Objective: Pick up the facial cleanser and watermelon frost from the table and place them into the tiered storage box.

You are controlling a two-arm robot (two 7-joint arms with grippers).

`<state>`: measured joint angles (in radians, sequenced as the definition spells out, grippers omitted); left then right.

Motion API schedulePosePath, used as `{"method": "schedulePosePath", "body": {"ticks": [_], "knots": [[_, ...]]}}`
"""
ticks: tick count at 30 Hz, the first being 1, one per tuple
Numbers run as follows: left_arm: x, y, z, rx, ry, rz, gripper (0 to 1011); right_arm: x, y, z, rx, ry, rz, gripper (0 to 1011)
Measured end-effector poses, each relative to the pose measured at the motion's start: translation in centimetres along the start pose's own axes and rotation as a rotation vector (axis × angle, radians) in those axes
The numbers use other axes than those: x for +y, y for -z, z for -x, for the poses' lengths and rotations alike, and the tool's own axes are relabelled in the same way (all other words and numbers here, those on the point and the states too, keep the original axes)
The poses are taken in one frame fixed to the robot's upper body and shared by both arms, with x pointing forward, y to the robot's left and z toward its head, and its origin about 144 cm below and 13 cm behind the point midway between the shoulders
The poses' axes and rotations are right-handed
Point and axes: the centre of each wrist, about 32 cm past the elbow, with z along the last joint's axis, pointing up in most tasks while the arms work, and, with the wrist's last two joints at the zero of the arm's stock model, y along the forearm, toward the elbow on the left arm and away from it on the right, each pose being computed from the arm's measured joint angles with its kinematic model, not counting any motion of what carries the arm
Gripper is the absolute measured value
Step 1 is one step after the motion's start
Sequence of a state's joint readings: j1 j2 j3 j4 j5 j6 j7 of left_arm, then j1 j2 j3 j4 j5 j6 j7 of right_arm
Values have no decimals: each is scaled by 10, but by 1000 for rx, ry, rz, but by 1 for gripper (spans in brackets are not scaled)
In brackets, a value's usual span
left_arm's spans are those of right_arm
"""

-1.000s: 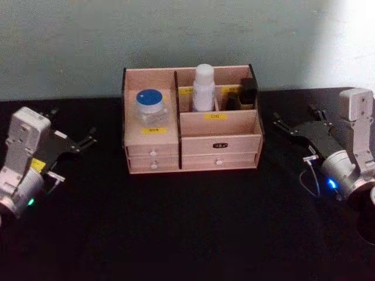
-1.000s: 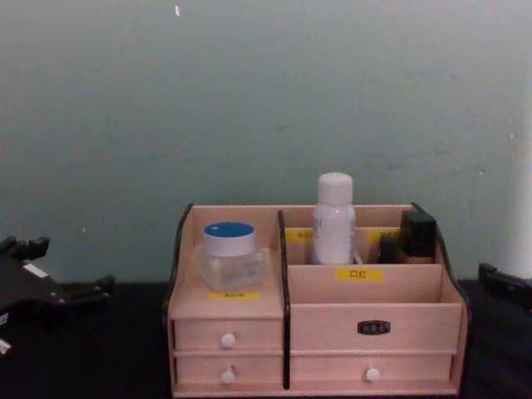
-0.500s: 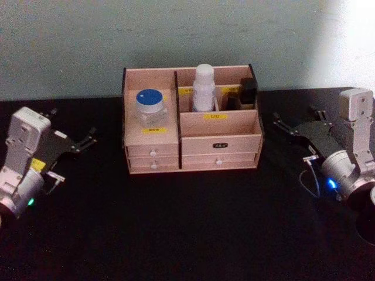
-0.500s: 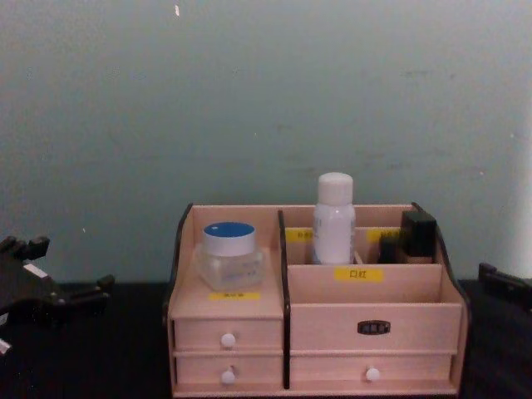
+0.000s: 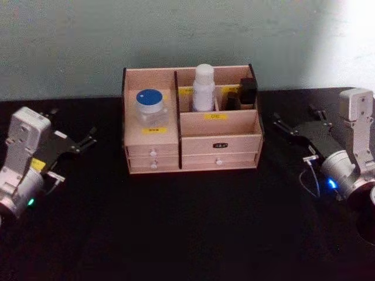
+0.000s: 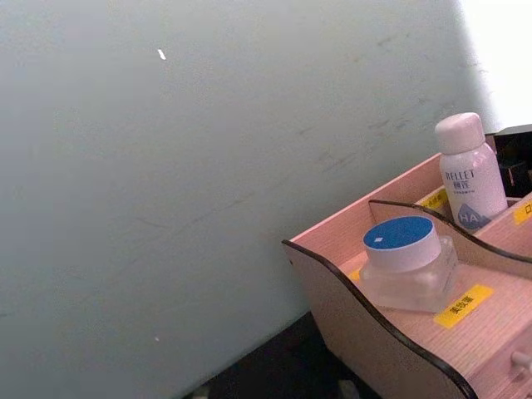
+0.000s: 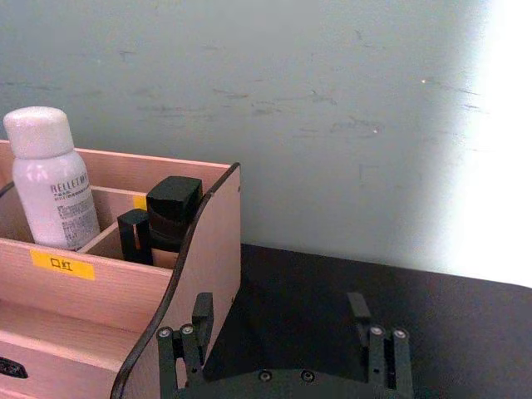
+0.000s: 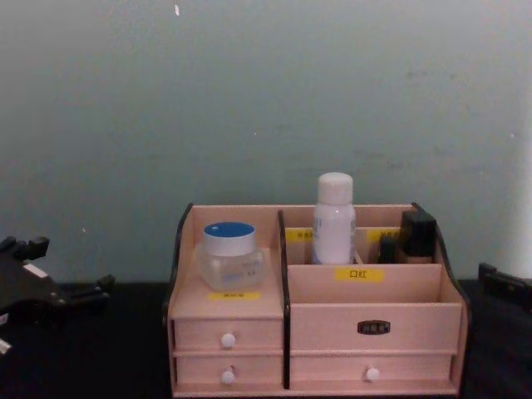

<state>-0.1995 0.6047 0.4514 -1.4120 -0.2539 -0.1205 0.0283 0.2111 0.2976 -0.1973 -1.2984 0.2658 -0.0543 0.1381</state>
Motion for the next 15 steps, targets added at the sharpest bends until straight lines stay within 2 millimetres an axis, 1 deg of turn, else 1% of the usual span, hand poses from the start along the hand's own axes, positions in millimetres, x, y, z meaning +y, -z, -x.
{"method": "schedulePosePath", "body": {"ticks": [15], "knots": [[0, 0, 0, 0, 0, 0, 1001, 0, 0, 0, 0, 0, 0, 1000]]}}
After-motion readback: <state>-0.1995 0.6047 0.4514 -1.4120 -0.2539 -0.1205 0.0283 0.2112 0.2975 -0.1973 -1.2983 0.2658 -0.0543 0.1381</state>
